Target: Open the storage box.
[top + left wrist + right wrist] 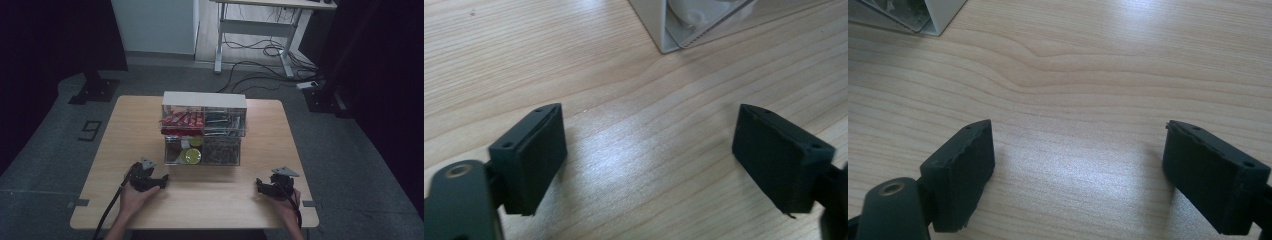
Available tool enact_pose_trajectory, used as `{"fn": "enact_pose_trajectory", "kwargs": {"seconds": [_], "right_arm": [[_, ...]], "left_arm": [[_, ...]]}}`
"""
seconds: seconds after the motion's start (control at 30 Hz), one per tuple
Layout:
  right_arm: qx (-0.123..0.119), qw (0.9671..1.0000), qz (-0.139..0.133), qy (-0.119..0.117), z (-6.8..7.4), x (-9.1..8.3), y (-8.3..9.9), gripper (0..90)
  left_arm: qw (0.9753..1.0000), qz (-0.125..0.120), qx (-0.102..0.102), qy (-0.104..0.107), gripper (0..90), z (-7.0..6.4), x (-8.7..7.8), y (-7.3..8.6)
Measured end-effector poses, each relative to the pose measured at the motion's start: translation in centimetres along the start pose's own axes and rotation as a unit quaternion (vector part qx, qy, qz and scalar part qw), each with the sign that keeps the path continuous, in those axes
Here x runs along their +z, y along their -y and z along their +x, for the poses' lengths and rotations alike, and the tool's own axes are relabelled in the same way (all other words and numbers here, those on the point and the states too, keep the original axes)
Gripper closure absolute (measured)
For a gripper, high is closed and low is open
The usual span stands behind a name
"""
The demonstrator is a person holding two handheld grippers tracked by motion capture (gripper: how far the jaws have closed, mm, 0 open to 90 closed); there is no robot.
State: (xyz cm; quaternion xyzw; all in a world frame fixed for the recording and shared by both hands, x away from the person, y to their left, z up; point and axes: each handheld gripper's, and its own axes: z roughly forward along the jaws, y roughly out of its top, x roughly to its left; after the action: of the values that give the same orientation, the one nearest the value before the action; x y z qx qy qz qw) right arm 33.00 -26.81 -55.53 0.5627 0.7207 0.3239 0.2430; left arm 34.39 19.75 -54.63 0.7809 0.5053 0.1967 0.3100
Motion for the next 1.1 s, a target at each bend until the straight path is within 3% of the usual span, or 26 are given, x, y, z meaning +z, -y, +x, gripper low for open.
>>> {"fn": "enact_pose_trajectory", "kwargs": {"seconds": [0.37,0.5,0.8,1.1], "right_arm": [[-0.005,1.0,-0.002,-0.005,-0.2,-0.1,0.1,14.8],[-0.006,1.0,-0.002,-0.006,-0.3,-0.1,0.1,15.2],[-0.006,1.0,-0.002,-0.006,-0.3,-0.1,0.1,15.7],[-0.006,1.0,-0.003,-0.006,-0.4,-0.1,0.1,16.3]], "left_arm": [[0.9993,-0.013,0.0,-0.035,22.9,0.1,-1.1,0.1],[0.9981,-0.03,-0.005,-0.055,31.6,-0.1,-1.7,0.2],[0.9975,-0.046,-0.009,-0.054,41.6,0.0,-2.7,0.1],[0.9981,-0.054,-0.015,-0.024,53.8,0.2,-3.6,-0.1]]}}
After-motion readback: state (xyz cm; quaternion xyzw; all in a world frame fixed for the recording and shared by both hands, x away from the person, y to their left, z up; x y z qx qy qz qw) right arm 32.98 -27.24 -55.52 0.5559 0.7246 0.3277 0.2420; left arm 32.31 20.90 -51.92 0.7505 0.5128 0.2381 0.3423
